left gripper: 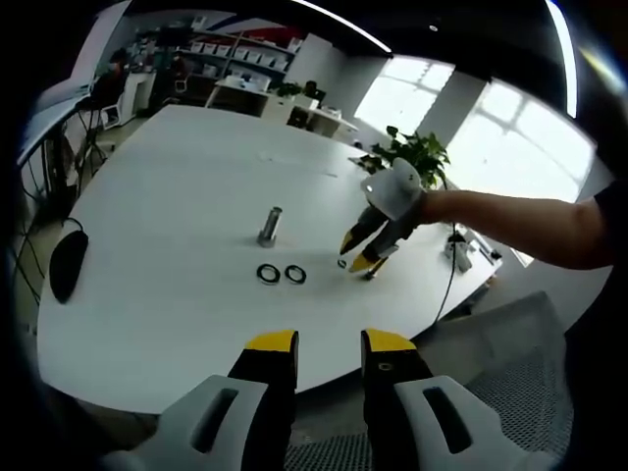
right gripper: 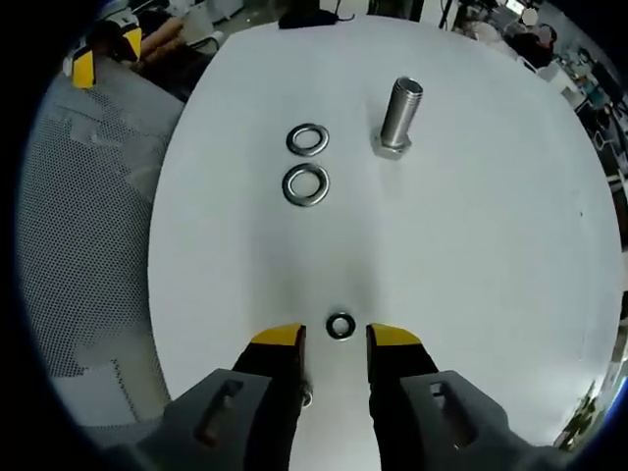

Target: Place the washer onto the threaded stud by aligning its center hole with the stud, sliding it down to the base, and recovering from edge contact or off-axis alignment until the washer reaches the visible bottom stop.

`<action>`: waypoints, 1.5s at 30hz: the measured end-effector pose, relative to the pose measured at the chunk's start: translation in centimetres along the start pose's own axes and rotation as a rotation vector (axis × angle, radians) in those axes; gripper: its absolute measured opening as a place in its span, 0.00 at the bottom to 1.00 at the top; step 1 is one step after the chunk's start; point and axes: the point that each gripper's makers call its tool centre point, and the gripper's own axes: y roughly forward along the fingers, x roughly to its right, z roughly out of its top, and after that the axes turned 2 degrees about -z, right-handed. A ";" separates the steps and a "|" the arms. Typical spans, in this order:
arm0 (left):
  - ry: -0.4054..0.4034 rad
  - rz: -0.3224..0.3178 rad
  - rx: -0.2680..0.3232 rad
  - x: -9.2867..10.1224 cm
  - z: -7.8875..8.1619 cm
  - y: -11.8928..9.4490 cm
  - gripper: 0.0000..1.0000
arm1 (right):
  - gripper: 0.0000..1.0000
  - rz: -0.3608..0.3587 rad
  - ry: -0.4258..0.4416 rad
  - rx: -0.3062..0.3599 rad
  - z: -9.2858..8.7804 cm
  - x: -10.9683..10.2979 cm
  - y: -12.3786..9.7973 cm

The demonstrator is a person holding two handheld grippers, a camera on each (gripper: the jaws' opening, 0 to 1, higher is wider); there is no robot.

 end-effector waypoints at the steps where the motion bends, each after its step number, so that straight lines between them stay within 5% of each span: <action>1: 0.000 0.000 0.000 0.0 0.0 0.0 0.23 | 0.27 0.002 -0.001 -0.002 0.0 0.0 0.1; 30: -0.007 0.000 0.011 0.0 0.2 -0.1 0.23 | 0.13 -0.031 0.004 -0.051 -0.3 0.5 0.5; 45: -0.002 -0.005 0.015 0.1 0.2 -0.1 0.23 | 0.13 -0.101 0.057 0.027 -1.6 1.5 -4.6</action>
